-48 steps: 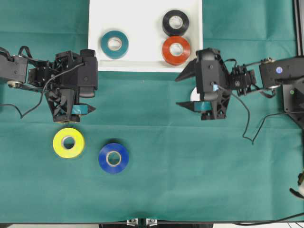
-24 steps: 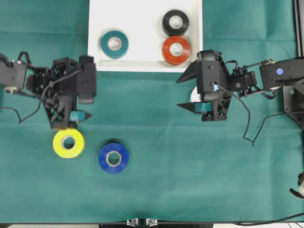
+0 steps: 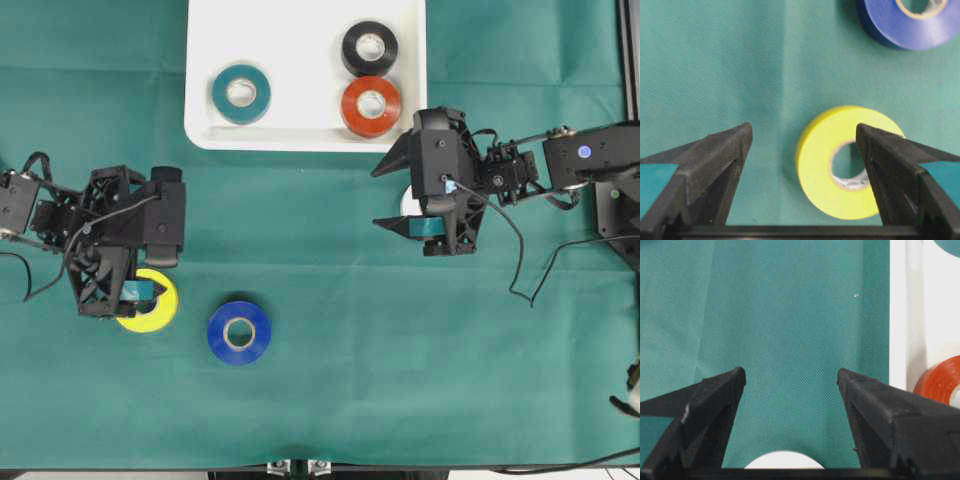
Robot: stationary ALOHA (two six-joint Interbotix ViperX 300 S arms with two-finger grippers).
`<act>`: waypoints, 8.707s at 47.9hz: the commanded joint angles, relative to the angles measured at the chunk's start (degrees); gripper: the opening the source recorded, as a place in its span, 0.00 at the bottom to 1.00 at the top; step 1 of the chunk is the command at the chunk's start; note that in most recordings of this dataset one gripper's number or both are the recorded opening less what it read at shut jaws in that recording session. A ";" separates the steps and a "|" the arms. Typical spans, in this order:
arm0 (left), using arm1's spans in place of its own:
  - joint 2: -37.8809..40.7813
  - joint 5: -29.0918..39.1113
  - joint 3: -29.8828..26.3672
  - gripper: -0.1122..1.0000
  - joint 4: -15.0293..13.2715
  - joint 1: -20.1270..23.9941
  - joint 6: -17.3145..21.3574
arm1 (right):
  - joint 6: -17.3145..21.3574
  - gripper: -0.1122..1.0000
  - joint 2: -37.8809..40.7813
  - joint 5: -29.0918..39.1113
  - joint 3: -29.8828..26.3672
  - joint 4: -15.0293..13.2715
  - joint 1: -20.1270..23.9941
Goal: Put the tape alternately from left to right into the white case.
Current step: 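Lower the left gripper into the yellow tape roll's hole and grasp, then lift the yellow tape with the left gripper and lower it into the tray, then release the yellow tape and withdraw the left gripper from the tray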
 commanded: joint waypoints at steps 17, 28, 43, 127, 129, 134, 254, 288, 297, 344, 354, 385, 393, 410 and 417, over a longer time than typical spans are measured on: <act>-0.18 -0.18 0.53 0.85 -0.09 -2.90 -1.05 | 0.18 0.84 -0.44 -0.53 -1.41 0.09 0.09; 2.90 -0.44 0.44 0.85 -0.09 -3.60 -1.14 | 0.18 0.84 -0.35 -0.53 -1.49 0.09 0.09; 5.98 -0.62 0.53 0.85 -0.09 -3.60 -1.05 | 0.18 0.84 -0.09 -0.79 -1.49 0.09 0.09; 0.00 2.37 -1.32 0.07 0.00 -3.78 -0.70 | 0.09 0.84 0.53 -1.14 -1.58 0.09 0.09; -0.70 3.43 -1.58 0.07 0.00 -3.69 -0.62 | 0.18 0.84 0.70 -0.97 -1.58 0.09 0.09; -2.02 6.06 -2.37 0.07 0.00 -3.69 -0.62 | 0.09 0.84 0.70 -0.88 -1.76 0.09 0.09; 21.27 -15.47 -23.64 0.07 0.26 30.94 34.10 | 0.09 0.84 0.70 -1.85 -1.41 0.00 0.09; 20.92 -15.12 -23.82 0.16 0.35 30.94 34.19 | 0.09 0.84 0.70 -1.76 -1.41 -0.09 0.09; 20.13 -15.12 -23.55 0.58 0.26 30.94 34.19 | 0.09 0.84 0.53 -1.76 -1.32 -0.09 0.09; 10.28 -14.68 -16.79 0.88 0.18 26.98 33.75 | 0.09 0.84 0.70 -1.58 -1.41 -0.09 0.09; 5.71 -14.77 -12.13 0.88 0.09 24.87 33.57 | 0.09 0.84 0.70 -1.76 -1.58 -0.18 0.09; -2.64 -14.77 -0.79 0.87 -0.09 15.73 27.69 | 0.00 0.84 0.70 -1.76 -1.67 -0.18 0.09; -3.78 -14.68 0.70 0.87 -0.18 13.18 22.85 | 0.00 0.84 0.53 -1.76 -1.67 -0.18 0.09; -4.31 -14.77 3.08 0.87 -0.09 9.49 18.28 | 0.00 0.84 0.70 -1.76 -1.41 -0.18 0.09; -3.60 -14.77 3.34 0.87 -0.09 9.49 18.19 | 0.00 0.84 0.70 -1.76 -1.41 -0.18 0.09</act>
